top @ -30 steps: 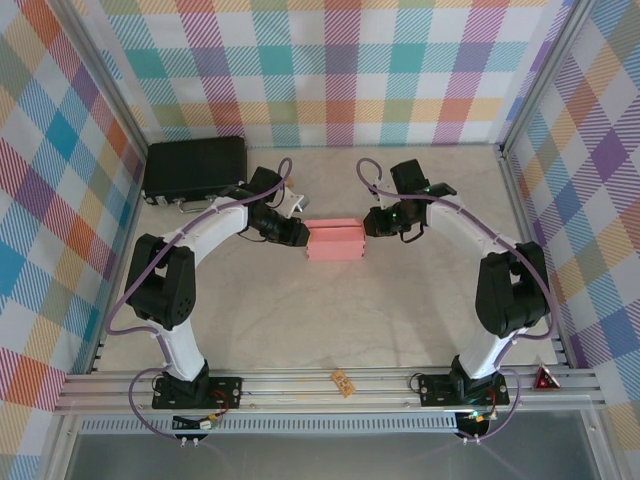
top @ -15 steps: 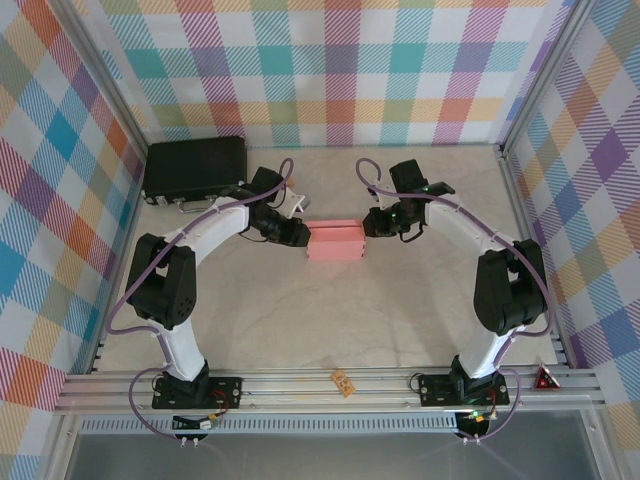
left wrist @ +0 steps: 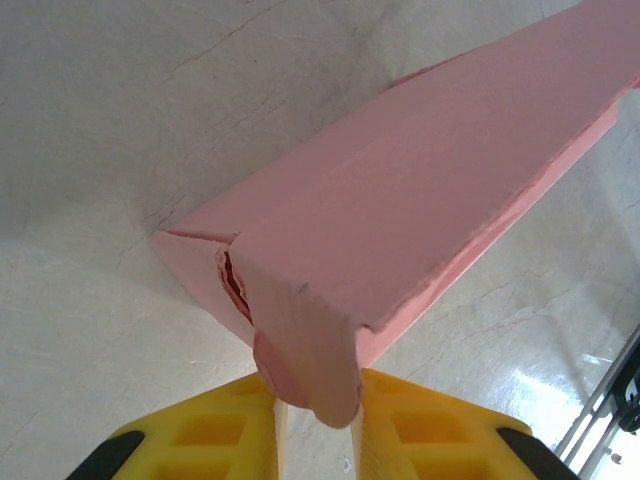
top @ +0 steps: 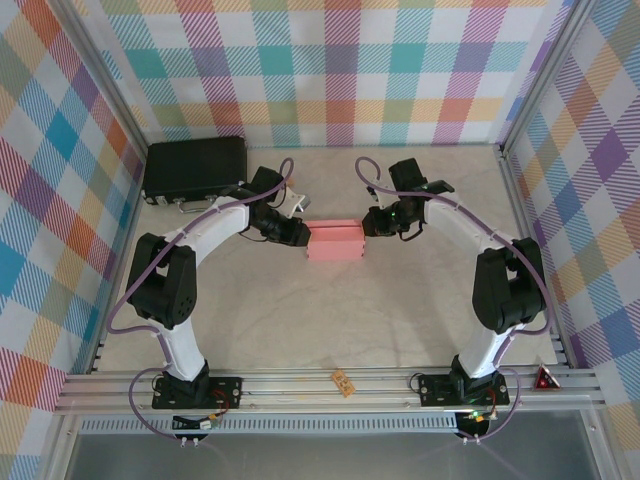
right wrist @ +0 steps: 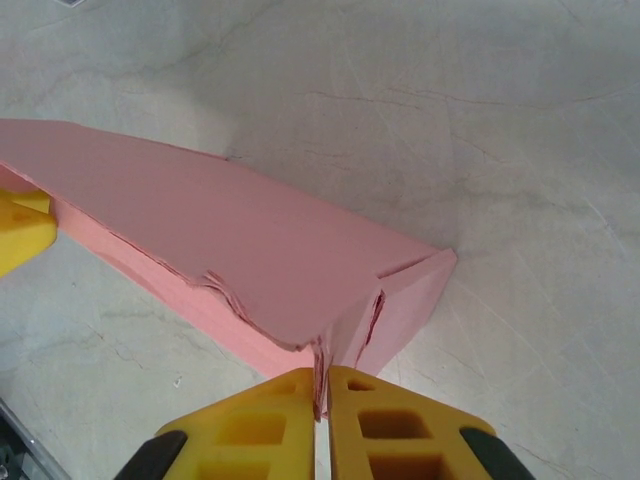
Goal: Fold the paper box
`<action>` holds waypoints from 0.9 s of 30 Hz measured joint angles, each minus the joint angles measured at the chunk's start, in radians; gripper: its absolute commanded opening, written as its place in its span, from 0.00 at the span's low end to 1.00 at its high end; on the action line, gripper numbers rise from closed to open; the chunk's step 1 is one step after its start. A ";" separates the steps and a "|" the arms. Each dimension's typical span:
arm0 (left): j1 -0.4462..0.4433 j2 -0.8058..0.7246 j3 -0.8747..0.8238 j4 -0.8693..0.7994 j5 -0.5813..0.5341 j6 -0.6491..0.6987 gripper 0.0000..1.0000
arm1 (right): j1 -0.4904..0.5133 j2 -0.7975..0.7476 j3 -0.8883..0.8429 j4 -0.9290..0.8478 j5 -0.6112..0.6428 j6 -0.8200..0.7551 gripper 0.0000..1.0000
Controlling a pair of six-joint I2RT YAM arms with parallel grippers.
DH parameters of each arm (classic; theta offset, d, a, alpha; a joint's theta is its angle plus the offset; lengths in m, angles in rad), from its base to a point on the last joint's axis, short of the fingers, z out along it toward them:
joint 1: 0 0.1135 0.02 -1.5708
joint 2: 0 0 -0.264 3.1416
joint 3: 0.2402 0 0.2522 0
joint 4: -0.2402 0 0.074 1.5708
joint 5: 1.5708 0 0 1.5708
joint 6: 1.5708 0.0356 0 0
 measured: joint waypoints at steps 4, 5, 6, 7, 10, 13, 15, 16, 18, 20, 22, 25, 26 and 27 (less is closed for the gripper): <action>0.000 0.000 0.000 0.000 0.000 0.000 0.23 | 0.000 0.010 0.008 -0.005 -0.006 0.000 0.12; 0.000 0.000 0.000 0.000 0.000 0.000 0.23 | 0.000 0.011 0.008 -0.005 -0.006 0.000 0.12; 0.000 0.000 0.000 0.000 0.000 0.000 0.23 | 0.000 0.011 0.008 -0.005 -0.006 0.000 0.12; 0.000 0.000 0.000 0.000 0.000 0.000 0.23 | 0.000 0.013 0.008 -0.005 -0.006 0.000 0.12; 0.000 0.000 0.000 0.000 0.000 0.000 0.23 | 0.000 0.013 0.008 -0.006 -0.006 0.000 0.12; 0.000 0.000 0.000 0.000 0.000 0.000 0.23 | 0.000 0.013 0.008 -0.006 -0.002 0.000 0.11; 0.000 0.000 0.000 0.000 -0.001 0.000 0.23 | 0.001 0.013 0.007 -0.007 0.003 0.000 0.11; 0.000 0.000 0.000 0.000 -0.001 0.000 0.23 | 0.002 0.013 0.007 -0.007 0.006 -0.001 0.10; 0.000 0.000 0.000 0.000 -0.001 0.000 0.23 | 0.004 0.013 0.007 -0.008 0.011 -0.001 0.10; 0.000 0.000 0.000 -0.001 -0.001 0.000 0.23 | 0.006 0.013 0.007 -0.008 0.017 -0.001 0.10; 0.000 0.000 0.000 -0.003 -0.001 0.001 0.23 | 0.006 0.013 0.005 -0.009 0.019 -0.001 0.10; 0.000 0.000 0.000 -0.004 -0.001 0.004 0.24 | 0.007 0.013 0.000 -0.010 0.020 -0.002 0.10; 0.000 0.000 0.000 -0.004 -0.001 0.005 0.26 | 0.007 0.013 0.000 -0.010 0.021 -0.002 0.10; -0.001 0.000 0.000 -0.004 -0.001 0.008 0.27 | 0.008 0.013 0.000 -0.010 0.023 -0.002 0.10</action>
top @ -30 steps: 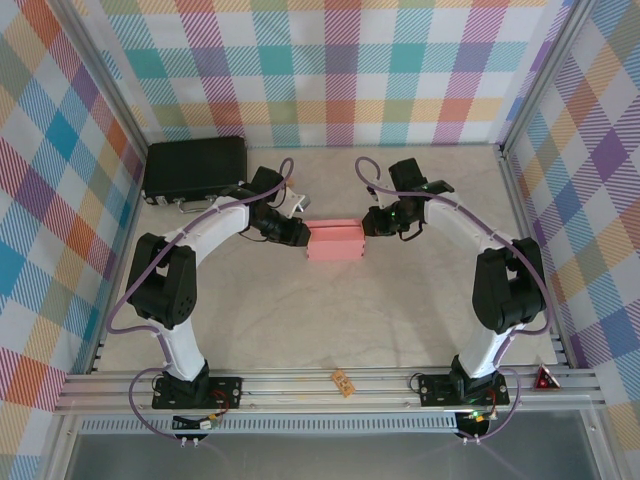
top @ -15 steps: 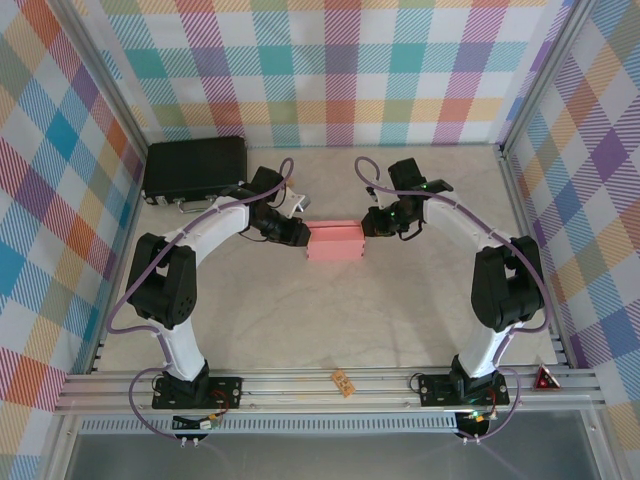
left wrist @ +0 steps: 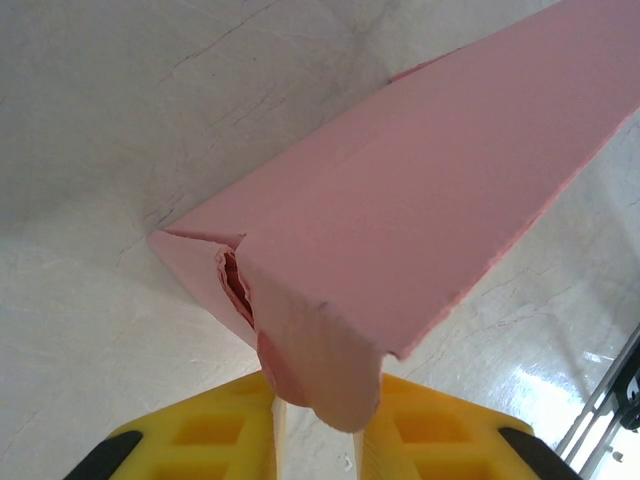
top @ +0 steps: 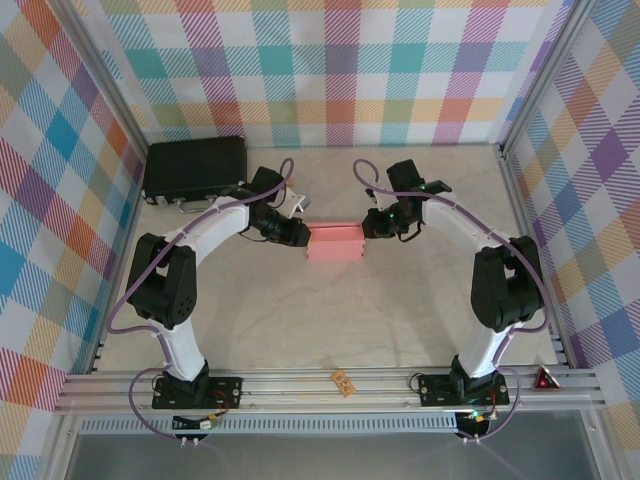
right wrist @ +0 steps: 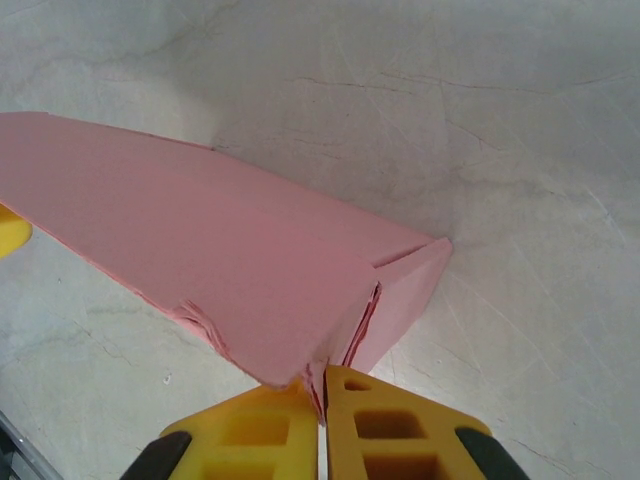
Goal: Fold the paper box
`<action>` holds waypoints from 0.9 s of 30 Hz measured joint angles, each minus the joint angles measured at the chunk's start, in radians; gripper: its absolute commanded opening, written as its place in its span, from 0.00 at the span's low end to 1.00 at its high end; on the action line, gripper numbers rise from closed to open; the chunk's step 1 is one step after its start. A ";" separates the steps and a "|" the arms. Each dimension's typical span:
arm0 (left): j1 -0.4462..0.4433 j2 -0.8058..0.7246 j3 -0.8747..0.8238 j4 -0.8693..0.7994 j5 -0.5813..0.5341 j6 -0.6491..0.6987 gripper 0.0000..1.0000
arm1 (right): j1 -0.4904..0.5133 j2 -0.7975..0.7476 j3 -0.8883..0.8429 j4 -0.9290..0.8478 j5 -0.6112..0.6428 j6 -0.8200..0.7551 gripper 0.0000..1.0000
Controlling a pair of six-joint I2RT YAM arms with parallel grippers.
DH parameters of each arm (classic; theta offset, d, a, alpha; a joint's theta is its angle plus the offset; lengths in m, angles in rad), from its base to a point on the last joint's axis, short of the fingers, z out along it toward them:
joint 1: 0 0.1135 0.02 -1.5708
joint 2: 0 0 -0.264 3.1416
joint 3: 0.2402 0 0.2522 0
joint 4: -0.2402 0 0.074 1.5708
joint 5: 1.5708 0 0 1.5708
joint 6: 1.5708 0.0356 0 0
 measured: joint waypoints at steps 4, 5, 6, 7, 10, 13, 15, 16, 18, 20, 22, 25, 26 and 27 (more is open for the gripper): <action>0.000 0.000 0.000 -0.001 -0.007 0.001 0.34 | 0.003 0.000 -0.002 0.000 0.003 0.000 0.10; -0.001 0.000 0.000 -0.001 -0.007 0.002 0.37 | 0.005 0.000 -0.004 0.002 0.003 0.000 0.10; -0.002 -0.003 0.000 -0.002 -0.007 0.004 0.39 | 0.006 0.000 -0.006 0.002 0.002 -0.002 0.10; -0.003 -0.005 0.000 -0.002 -0.006 0.002 0.42 | 0.007 0.000 -0.006 0.002 0.002 -0.002 0.10; -0.006 -0.030 0.000 -0.001 -0.005 0.000 0.47 | 0.010 0.000 -0.008 0.003 0.001 -0.003 0.10; -0.006 -0.066 0.000 0.004 0.000 -0.004 0.53 | 0.010 0.000 -0.008 0.003 0.001 -0.003 0.10; -0.006 -0.091 0.000 0.008 0.005 -0.005 0.55 | 0.011 0.000 -0.008 0.003 0.001 -0.003 0.10; -0.006 -0.100 0.000 0.008 0.005 -0.006 0.55 | 0.011 0.000 -0.008 0.003 0.001 -0.003 0.10; -0.006 -0.117 0.000 0.009 0.005 -0.008 0.55 | 0.011 0.000 -0.008 0.003 0.001 -0.003 0.10; -0.006 -0.124 0.000 0.010 0.005 -0.009 0.56 | 0.011 0.000 -0.007 0.003 0.001 -0.003 0.10; -0.006 -0.126 0.000 0.014 0.004 -0.011 0.56 | 0.011 0.000 -0.008 0.003 0.001 -0.003 0.10; -0.006 -0.126 0.000 0.016 -0.007 -0.019 0.54 | 0.011 0.000 -0.008 0.003 0.001 -0.003 0.10; -0.006 -0.126 0.000 0.016 -0.008 -0.020 0.53 | 0.011 0.000 -0.008 0.003 0.001 -0.003 0.10; -0.006 -0.126 0.000 0.016 -0.010 -0.023 0.51 | 0.011 0.000 -0.007 0.003 0.001 -0.003 0.10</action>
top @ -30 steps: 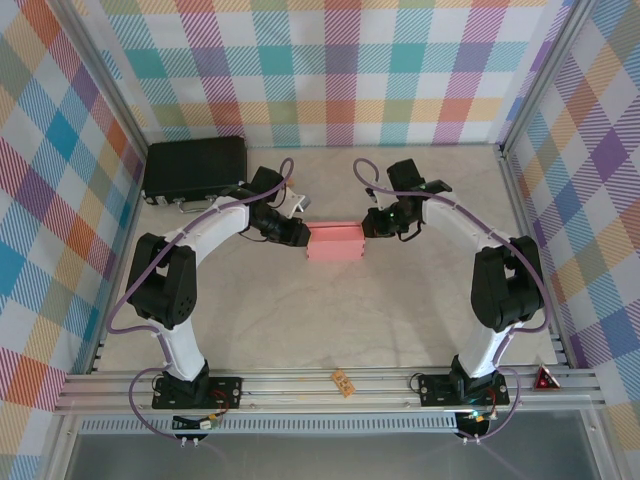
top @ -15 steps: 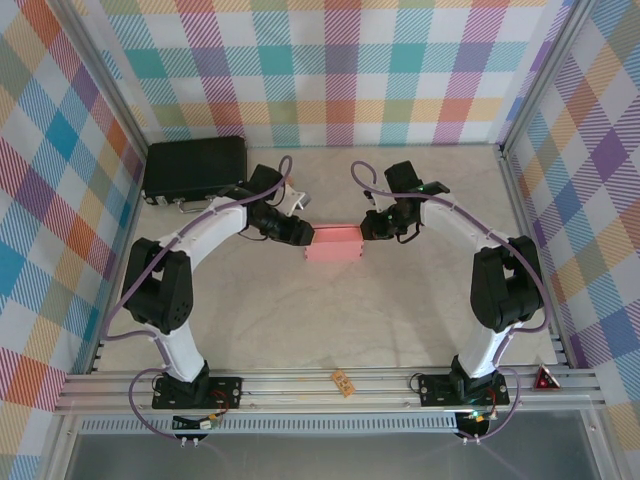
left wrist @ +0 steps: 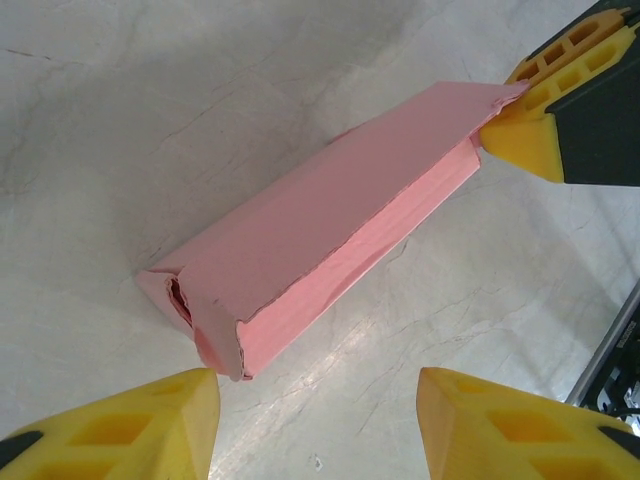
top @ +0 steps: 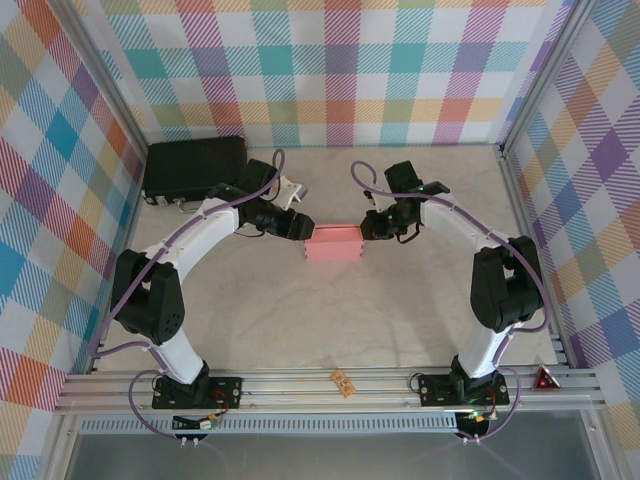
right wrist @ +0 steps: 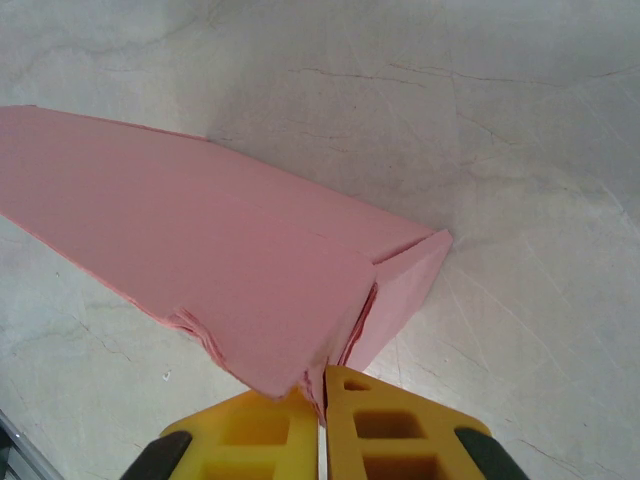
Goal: Fold the paper box
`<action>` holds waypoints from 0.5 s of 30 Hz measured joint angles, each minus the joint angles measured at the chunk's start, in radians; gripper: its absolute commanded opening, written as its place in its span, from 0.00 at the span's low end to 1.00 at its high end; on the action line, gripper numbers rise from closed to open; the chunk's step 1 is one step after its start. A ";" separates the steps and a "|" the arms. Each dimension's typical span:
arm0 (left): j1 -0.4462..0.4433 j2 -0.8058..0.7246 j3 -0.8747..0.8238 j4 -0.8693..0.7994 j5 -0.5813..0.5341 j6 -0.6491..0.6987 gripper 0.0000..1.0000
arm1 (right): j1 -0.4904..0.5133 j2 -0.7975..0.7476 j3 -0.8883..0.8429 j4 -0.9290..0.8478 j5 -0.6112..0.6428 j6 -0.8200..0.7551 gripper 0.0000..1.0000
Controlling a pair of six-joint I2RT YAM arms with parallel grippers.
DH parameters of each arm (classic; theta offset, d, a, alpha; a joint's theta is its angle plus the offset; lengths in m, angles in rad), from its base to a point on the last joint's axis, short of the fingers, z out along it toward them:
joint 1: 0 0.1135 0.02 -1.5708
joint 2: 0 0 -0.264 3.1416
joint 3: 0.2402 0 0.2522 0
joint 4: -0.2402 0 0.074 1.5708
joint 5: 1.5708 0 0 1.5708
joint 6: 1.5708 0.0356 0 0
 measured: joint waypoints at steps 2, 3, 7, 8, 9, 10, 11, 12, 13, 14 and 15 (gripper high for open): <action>0.000 0.001 0.000 0.000 0.001 -0.001 0.49 | 0.000 0.000 0.000 0.000 0.000 0.000 0.10; 0.000 0.002 0.000 0.000 0.003 -0.001 0.48 | 0.000 0.000 0.000 0.000 0.000 0.000 0.10; 0.000 0.020 0.000 0.000 0.014 -0.002 0.40 | 0.000 0.000 0.000 0.000 0.000 0.000 0.10; 0.000 0.027 0.000 0.000 0.015 -0.002 0.40 | 0.000 0.000 0.000 0.000 0.000 0.000 0.10; 0.000 0.034 0.000 0.000 0.015 -0.003 0.39 | 0.000 0.000 0.000 0.000 0.000 0.000 0.10; 0.000 0.039 0.000 0.000 0.014 -0.004 0.39 | 0.000 0.000 0.000 0.000 0.000 0.000 0.10; 0.000 0.044 0.000 0.000 0.014 -0.004 0.38 | 0.000 0.000 0.000 0.000 0.000 0.000 0.10; 0.000 0.048 0.000 0.000 0.014 -0.004 0.37 | 0.000 0.000 0.000 0.000 0.000 0.000 0.10; 0.000 0.050 0.000 -0.001 0.014 -0.004 0.36 | 0.000 0.000 0.000 0.000 0.000 0.000 0.10; 0.000 0.051 0.000 0.000 0.014 -0.005 0.35 | 0.000 0.000 0.000 0.000 0.000 0.000 0.10; 0.000 0.051 0.000 -0.001 0.014 -0.005 0.33 | 0.000 0.000 0.000 0.000 0.000 0.000 0.10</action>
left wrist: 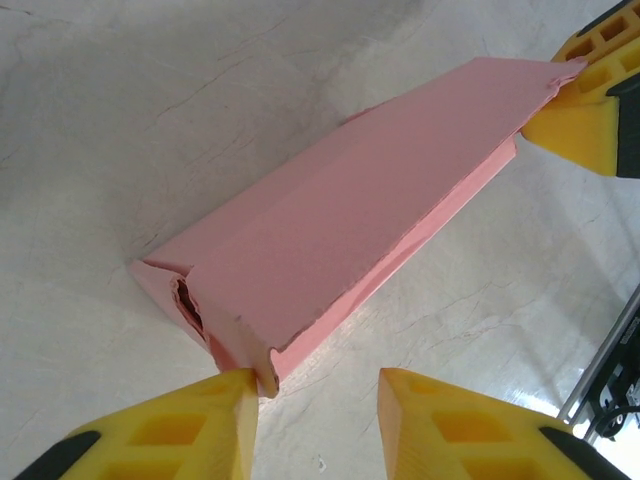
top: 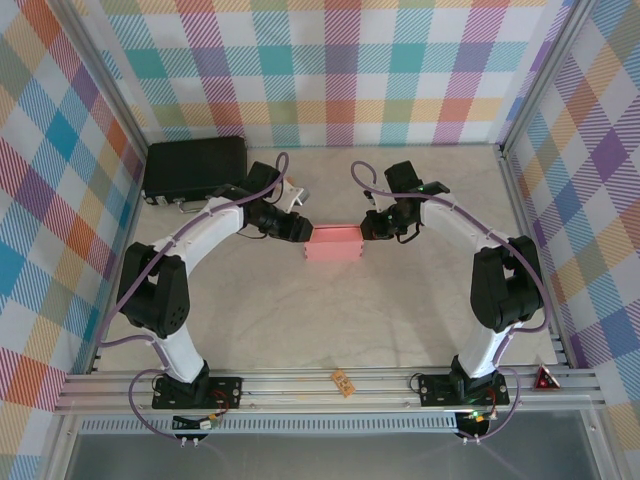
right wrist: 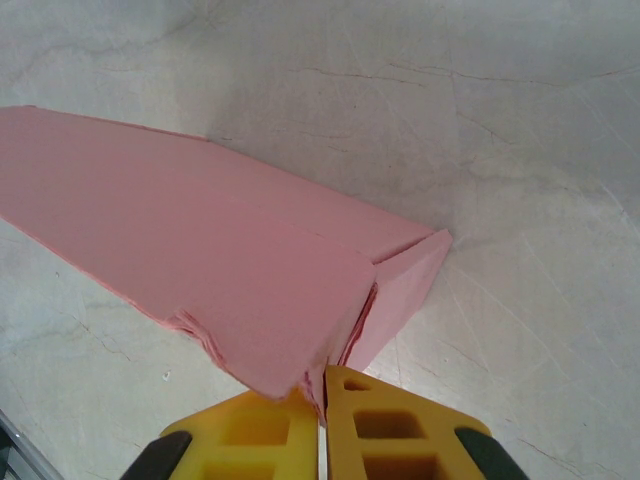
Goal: Fold the paper box
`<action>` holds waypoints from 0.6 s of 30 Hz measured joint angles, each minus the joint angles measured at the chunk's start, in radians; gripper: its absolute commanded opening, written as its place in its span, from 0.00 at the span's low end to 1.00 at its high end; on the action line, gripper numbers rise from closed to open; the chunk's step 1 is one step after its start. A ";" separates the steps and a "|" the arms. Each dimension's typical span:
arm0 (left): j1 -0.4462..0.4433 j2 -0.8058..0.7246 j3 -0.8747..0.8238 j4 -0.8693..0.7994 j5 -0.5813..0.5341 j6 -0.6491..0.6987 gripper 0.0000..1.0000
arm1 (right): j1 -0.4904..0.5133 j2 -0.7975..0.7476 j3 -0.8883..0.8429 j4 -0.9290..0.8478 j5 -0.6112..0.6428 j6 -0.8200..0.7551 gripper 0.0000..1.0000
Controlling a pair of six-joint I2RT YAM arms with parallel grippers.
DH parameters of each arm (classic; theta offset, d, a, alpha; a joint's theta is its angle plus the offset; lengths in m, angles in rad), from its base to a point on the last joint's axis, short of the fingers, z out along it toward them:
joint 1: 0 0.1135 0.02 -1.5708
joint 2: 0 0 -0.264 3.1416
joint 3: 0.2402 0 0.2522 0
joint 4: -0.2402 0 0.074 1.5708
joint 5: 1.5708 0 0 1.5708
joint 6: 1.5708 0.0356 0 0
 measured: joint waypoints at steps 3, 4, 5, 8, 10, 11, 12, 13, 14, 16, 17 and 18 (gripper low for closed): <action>0.000 0.002 0.000 -0.003 -0.003 0.000 0.28 | 0.000 0.002 0.000 0.000 0.000 0.000 0.10; 0.000 0.003 0.000 -0.004 -0.004 -0.001 0.27 | 0.000 0.003 0.000 0.000 0.000 0.000 0.10; 0.000 0.006 0.000 -0.005 -0.006 0.000 0.25 | 0.000 0.003 0.000 0.000 0.000 0.000 0.10; 0.000 0.009 -0.005 -0.006 -0.015 -0.001 0.21 | 0.000 0.004 0.000 0.000 0.000 0.000 0.10; 0.000 0.009 -0.011 -0.006 -0.022 0.000 0.20 | 0.000 0.005 0.000 0.000 0.000 0.000 0.10; 0.000 0.009 -0.014 -0.006 -0.025 0.000 0.20 | 0.000 0.005 0.000 -0.001 0.000 0.000 0.10; 0.000 0.010 -0.016 -0.006 -0.029 0.000 0.20 | 0.000 0.005 0.000 -0.001 0.000 0.000 0.11; 0.000 0.010 -0.018 -0.006 -0.031 0.000 0.20 | 0.000 0.005 0.000 -0.001 0.000 -0.001 0.10; 0.000 0.010 -0.022 -0.006 -0.035 0.000 0.19 | 0.000 0.005 0.000 0.000 0.000 -0.001 0.10; 0.000 0.010 -0.030 -0.006 -0.042 0.000 0.19 | 0.001 0.005 0.000 -0.001 0.000 -0.003 0.10; 0.000 0.010 -0.034 -0.006 -0.045 0.000 0.19 | 0.002 0.005 0.000 -0.001 0.000 -0.003 0.11; 0.000 0.010 -0.038 -0.006 -0.048 0.000 0.19 | 0.002 0.005 0.000 -0.001 0.000 -0.003 0.11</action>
